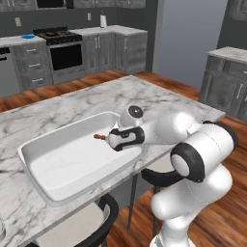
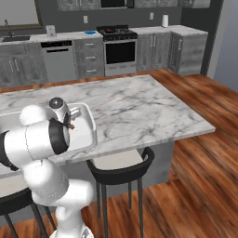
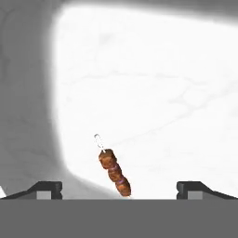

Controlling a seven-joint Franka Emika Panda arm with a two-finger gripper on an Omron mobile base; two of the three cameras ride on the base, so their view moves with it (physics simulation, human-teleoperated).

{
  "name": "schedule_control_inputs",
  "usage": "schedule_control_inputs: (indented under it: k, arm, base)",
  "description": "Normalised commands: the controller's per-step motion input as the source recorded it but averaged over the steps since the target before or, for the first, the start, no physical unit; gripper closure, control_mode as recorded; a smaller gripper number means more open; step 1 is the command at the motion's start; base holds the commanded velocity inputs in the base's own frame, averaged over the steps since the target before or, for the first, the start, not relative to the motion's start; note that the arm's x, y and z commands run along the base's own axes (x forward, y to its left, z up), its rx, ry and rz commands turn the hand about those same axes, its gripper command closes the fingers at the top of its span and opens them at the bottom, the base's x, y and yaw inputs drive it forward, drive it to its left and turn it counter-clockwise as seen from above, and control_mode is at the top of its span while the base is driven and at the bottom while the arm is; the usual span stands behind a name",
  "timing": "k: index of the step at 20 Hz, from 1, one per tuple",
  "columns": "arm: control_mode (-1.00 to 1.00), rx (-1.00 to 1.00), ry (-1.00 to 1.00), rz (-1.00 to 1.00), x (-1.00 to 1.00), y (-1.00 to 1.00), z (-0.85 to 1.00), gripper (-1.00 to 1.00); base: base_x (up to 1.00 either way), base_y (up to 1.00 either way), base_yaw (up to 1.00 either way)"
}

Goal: Place the cold items (peach and mango) from the fridge in one tupperware on the dining counter. Place the warm items (hot dog and kebab skewer) in the stove area in another tupperware.

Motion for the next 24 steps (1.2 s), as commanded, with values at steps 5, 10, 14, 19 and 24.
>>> schedule_control_inputs:
  k: [5,10,14,19,24]
  arm:
    - [-1.00,0.00,0.00,0.04,-0.32,-0.69,1.00,-1.00]
    - [-1.00,-0.03,0.00,0.00,-0.75,-0.82,1.00,-1.00]
    - [-1.00,-0.06,0.00,0.00,-0.94,-0.92,1.00,-1.00]
    - [-1.00,-0.12,0.00,-0.09,-1.00,-0.93,0.96,-1.00]
    - [-1.00,0.02,-0.10,-0.25,-1.00,-0.75,0.23,-1.00]
  base:
    - [0.00,0.00,0.00]
    - [0.00,0.00,0.00]
    - [0.00,0.00,0.00]
    - [0.00,0.00,0.00]
    - [0.00,0.00,0.00]
